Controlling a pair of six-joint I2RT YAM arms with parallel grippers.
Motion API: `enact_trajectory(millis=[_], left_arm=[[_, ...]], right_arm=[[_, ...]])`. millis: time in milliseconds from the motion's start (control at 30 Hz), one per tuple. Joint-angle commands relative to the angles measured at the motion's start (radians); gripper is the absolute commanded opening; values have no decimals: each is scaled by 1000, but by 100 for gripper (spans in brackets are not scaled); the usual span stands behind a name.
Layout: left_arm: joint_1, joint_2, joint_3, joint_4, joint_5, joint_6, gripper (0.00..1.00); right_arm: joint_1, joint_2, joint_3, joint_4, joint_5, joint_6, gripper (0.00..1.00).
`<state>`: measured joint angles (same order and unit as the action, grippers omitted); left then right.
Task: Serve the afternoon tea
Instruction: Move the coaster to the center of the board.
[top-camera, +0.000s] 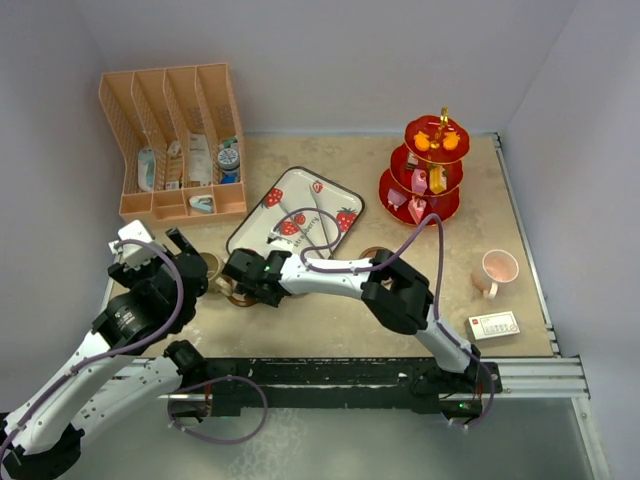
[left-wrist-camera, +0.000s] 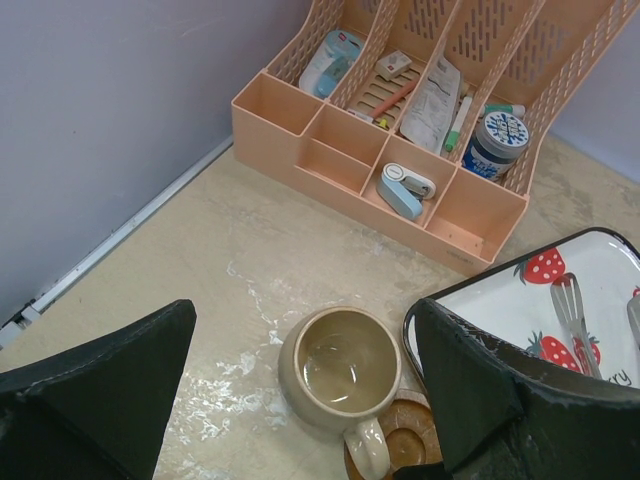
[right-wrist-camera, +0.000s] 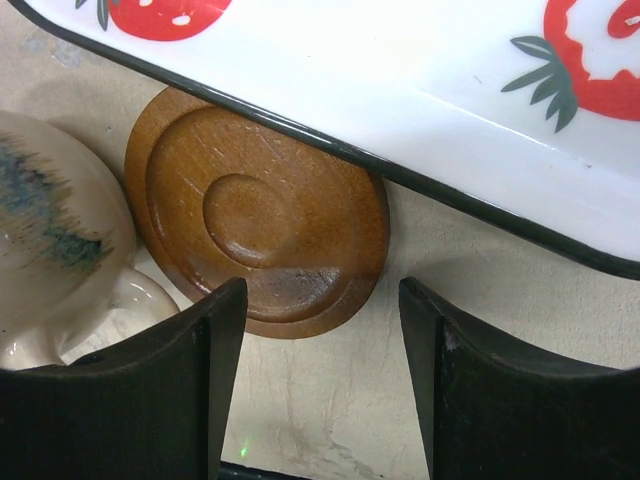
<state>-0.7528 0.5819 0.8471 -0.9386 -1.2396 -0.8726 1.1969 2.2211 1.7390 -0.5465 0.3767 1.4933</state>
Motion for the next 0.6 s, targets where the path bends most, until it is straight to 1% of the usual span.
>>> enact_trajectory(millis=[0, 133, 300, 567], left_arm=[[6, -5, 39, 2, -32, -13, 88], [9, -7, 38, 3, -31, -14, 88], [21, -5, 39, 3, -29, -12, 88], [36, -33, 43, 3, -29, -15, 88]], right_arm=[[-1, 73, 58, -210, 62, 38, 65], [-2, 100, 94, -236, 82, 32, 65], [-1, 161, 191, -349, 118, 66, 65], [-2, 270, 339, -499, 145, 63, 64]])
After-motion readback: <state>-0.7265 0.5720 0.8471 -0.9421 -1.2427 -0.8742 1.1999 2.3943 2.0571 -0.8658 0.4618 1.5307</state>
